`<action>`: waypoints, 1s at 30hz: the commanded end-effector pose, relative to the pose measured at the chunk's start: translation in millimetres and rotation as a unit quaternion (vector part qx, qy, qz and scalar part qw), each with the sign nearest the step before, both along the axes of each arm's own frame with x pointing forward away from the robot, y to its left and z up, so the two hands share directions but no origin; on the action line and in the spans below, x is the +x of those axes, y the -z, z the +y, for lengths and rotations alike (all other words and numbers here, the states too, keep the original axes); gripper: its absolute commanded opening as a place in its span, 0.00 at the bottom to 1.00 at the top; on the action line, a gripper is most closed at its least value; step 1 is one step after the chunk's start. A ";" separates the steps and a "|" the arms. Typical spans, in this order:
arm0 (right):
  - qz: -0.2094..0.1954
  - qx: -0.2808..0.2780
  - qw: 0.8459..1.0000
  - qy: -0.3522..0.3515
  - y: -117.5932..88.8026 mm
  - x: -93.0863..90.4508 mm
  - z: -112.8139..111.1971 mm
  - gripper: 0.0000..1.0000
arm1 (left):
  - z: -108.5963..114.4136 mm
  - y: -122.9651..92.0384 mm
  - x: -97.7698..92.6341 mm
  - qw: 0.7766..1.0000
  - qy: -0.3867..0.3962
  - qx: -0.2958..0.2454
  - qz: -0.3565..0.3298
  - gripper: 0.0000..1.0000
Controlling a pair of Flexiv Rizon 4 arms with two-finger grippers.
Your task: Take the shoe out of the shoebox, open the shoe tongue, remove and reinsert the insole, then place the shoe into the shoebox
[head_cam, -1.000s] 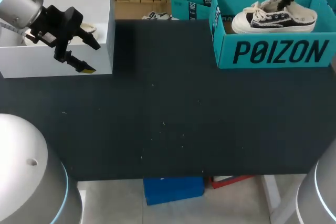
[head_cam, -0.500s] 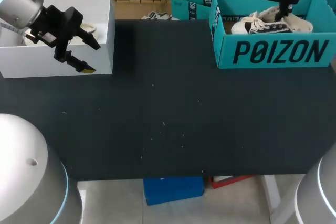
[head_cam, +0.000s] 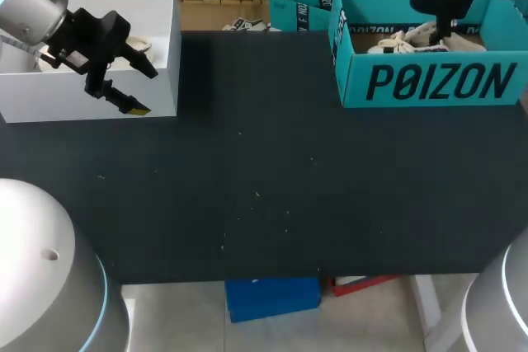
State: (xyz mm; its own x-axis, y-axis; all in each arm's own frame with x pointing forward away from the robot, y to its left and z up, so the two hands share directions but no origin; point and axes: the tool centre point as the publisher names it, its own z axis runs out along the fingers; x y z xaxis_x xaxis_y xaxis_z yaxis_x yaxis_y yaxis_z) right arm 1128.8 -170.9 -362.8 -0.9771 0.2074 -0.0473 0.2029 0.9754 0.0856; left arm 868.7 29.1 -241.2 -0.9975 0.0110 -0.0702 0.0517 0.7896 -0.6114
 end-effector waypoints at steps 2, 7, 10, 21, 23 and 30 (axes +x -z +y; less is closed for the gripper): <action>0.008 0.006 1.000 -0.001 14.8 9.5 3.0 0.00 | 0.1 1.2 -1.3 1.000 -0.001 0.000 -0.003 1.00; 0.013 0.010 1.000 -0.001 23.6 9.0 5.8 0.00 | 0.1 1.2 -1.3 1.000 -0.001 0.000 -0.003 1.00; 0.017 0.011 1.000 -0.002 27.9 8.8 6.9 0.00 | 0.1 1.2 -1.3 1.000 -0.001 0.000 -0.003 1.00; 0.020 0.005 1.000 0.006 25.2 10.9 5.2 1.00 | 0.1 1.2 -1.3 1.000 -0.001 0.000 -0.003 1.00; 0.018 0.002 1.000 0.010 18.4 9.2 3.6 1.00 | 0.1 1.2 -1.3 1.000 -0.001 0.000 -0.003 1.00; 0.009 -0.017 0.999 0.026 -13.1 2.7 -2.5 1.00 | 0.1 1.2 -1.3 1.000 -0.001 0.000 -0.003 1.00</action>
State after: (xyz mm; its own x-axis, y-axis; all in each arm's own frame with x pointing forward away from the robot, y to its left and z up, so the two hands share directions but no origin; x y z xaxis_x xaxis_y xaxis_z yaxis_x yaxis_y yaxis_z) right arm 1141.5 -174.5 -368.3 -0.9671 0.2529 -0.0264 0.2508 0.9658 0.0651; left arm 868.7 29.1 -241.2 -0.9975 0.0109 -0.0702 0.0517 0.7896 -0.6114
